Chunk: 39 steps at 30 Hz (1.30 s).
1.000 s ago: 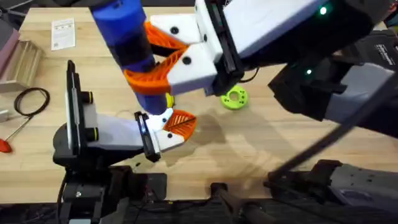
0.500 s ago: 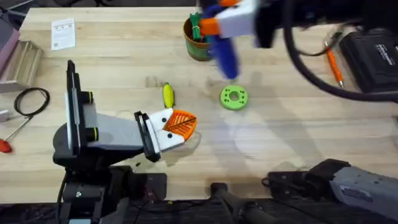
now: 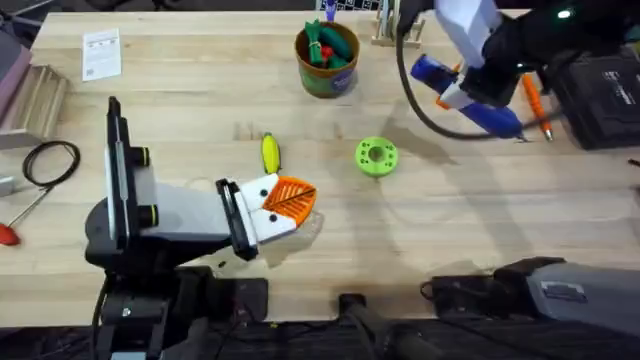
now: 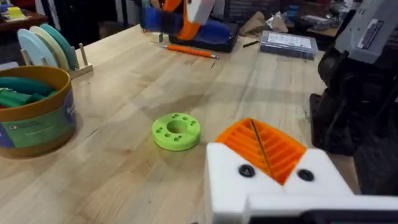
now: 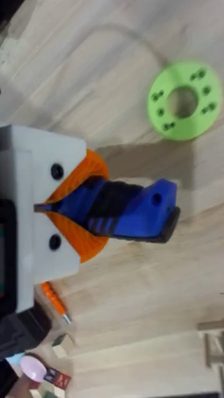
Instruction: Pick up the gripper from the table and insert it into the empty holder that is missing its gripper. Then pick up a screw, insert it into the mounting hole, and use the screwdriver to tighten it. Finally, clean up the table by picking up the vegetable and placing it into the bucket.
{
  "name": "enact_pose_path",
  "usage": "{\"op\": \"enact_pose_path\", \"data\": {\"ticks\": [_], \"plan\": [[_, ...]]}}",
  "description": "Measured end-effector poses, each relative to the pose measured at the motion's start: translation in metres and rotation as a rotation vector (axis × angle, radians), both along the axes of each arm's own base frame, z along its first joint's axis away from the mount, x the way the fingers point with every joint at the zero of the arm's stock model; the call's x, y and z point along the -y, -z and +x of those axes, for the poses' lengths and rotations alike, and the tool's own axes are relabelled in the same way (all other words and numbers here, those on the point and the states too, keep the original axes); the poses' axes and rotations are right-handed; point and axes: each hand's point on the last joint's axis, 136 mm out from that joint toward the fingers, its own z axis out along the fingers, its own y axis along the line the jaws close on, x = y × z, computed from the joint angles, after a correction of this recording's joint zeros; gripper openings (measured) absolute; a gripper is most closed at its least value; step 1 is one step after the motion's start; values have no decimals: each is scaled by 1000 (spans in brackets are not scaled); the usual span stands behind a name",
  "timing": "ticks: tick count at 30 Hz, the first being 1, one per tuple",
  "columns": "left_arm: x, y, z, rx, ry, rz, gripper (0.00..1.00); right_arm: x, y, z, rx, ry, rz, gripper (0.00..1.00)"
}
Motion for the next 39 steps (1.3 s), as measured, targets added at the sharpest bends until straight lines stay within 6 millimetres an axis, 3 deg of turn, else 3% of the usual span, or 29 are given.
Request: {"op": "enact_pose_path", "data": {"ticks": [6, 12, 14, 18, 19, 20, 22, 23, 27, 30, 33, 39], "plan": [[0, 0, 0, 0, 0, 0, 13, 34, 60, 16, -170, 59, -90, 24], [0, 0, 0, 0, 0, 0, 13, 50, 118, 23, -316, 89, -120, 24], [0, 0, 0, 0, 0, 0, 13, 51, 129, 23, -342, 87, -126, 24], [0, 0, 0, 0, 0, 0, 13, 51, 130, 23, -343, 87, -125, 47], [0, 0, 0, 0, 0, 0, 13, 51, 130, 23, -343, 87, -125, 175], [0, 0, 0, 0, 0, 0, 13, 52, 129, 24, -340, 84, -132, 597], [0, 0, 0, 0, 0, 0, 13, 52, 129, 24, -337, 86, -134, 892], [0, 0, 0, 0, 0, 0, 13, 53, 128, 24, -335, 88, -136, 966], [0, 0, 0, 0, 0, 0, 30, 53, 125, 25, -324, 111, -133, 991], [0, 0, 0, 3, -1, 1, 495, 53, 114, 26, -293, 138, -122, 991], [0, 0, 0, 1, -1, 0, 938, 51, 90, 33, -205, 178, -95, 991], [0, 0, 0, 1, -2, 1, 985, 43, 9, 43, 71, 325, 34, 991]]}}
